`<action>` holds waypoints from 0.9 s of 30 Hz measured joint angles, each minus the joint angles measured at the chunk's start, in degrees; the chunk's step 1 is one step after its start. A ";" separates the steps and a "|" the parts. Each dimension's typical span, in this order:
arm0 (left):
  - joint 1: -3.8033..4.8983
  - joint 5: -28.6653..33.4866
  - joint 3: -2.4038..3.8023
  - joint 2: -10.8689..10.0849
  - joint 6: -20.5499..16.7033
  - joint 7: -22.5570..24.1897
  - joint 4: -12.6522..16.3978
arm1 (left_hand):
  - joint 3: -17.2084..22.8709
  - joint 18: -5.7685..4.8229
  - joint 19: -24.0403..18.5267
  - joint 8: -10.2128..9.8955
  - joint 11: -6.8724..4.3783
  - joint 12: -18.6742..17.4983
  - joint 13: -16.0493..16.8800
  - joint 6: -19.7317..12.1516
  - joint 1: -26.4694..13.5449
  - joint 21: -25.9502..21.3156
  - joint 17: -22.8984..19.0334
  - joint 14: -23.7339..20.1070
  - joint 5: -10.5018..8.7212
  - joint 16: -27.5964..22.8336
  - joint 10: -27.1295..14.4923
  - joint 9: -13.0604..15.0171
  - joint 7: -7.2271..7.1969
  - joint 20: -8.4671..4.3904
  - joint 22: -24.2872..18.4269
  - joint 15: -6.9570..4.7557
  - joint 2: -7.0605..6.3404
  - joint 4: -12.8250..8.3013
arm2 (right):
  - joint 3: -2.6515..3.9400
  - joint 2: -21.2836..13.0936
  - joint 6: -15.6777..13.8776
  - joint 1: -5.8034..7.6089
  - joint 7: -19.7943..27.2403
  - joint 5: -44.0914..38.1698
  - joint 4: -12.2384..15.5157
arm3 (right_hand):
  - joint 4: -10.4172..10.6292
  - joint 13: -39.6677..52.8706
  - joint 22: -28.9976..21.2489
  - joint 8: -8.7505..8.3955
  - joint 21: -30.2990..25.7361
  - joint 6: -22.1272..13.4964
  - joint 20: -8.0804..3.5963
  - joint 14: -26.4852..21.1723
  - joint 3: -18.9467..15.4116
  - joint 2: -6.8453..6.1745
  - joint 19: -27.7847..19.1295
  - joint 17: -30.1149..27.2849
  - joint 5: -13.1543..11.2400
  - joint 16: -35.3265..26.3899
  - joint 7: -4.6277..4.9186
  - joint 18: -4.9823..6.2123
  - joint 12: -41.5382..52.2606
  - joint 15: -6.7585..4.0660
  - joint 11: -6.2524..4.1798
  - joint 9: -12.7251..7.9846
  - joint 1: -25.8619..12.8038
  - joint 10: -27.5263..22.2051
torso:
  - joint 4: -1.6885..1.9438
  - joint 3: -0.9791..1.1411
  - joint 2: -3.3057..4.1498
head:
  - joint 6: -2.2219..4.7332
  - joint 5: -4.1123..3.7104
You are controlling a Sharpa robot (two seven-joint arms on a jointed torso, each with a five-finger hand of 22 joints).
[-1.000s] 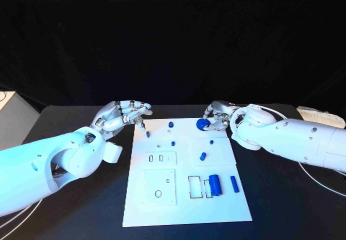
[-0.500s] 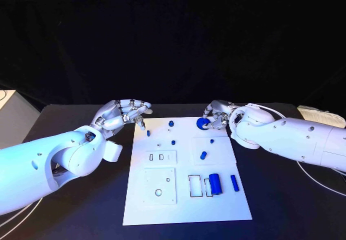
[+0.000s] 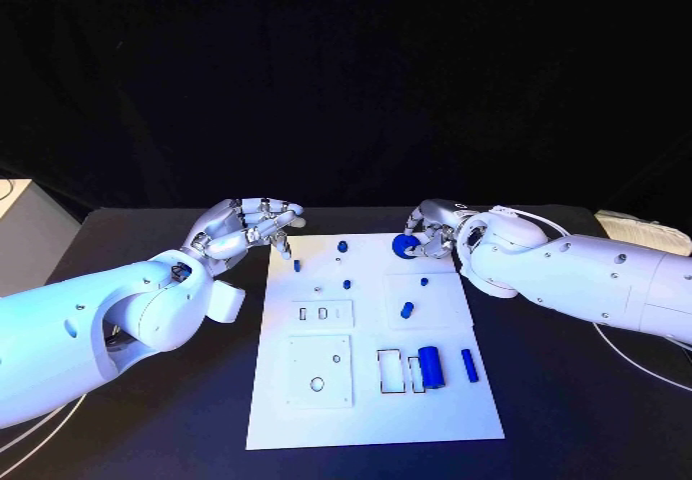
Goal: Assemble the parts on the task board
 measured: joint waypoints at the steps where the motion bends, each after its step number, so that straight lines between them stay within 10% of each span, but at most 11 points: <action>1: 0.00 0.00 0.00 0.00 0.02 -0.01 0.00 | 0.00 0.00 0.00 0.00 0.00 0.00 0.00 0.00 0.00 0.00 0.00 0.00 0.00 0.00 0.00 0.00 0.00 0.00 0.00 0.00 0.00 0.00 | 0.00 -0.06 -0.14 -0.01 -0.01 -0.43 0.30 | 0.07 0.00 0.00 0.07 0.00 0.27 0.00 0.00 0.38 -0.25 0.00 0.00 0.24 0.00 -0.02 0.00 0.00 0.00 0.00 -0.04 0.25 0.00 | 0.00 0.00 -0.01 | -0.01 0.03; 27: 0.00 0.02 0.00 0.27 0.30 -0.14 -0.28 | 0.00 0.00 0.00 0.00 0.00 0.00 0.07 -0.21 -0.23 0.00 0.00 0.00 0.00 0.00 0.00 0.06 -0.21 0.00 0.11 0.00 0.23 0.00 | 0.03 4.28 -4.75 -0.06 -1.71 -14.06 9.63 | 0.25 0.04 0.03 0.18 0.90 1.33 0.00 0.00 1.65 -0.80 0.00 -0.01 1.13 0.00 -0.11 -0.56 0.44 0.00 0.00 -0.43 -0.18 0.00 | 0.07 -0.07 -0.03 | 0.54 0.68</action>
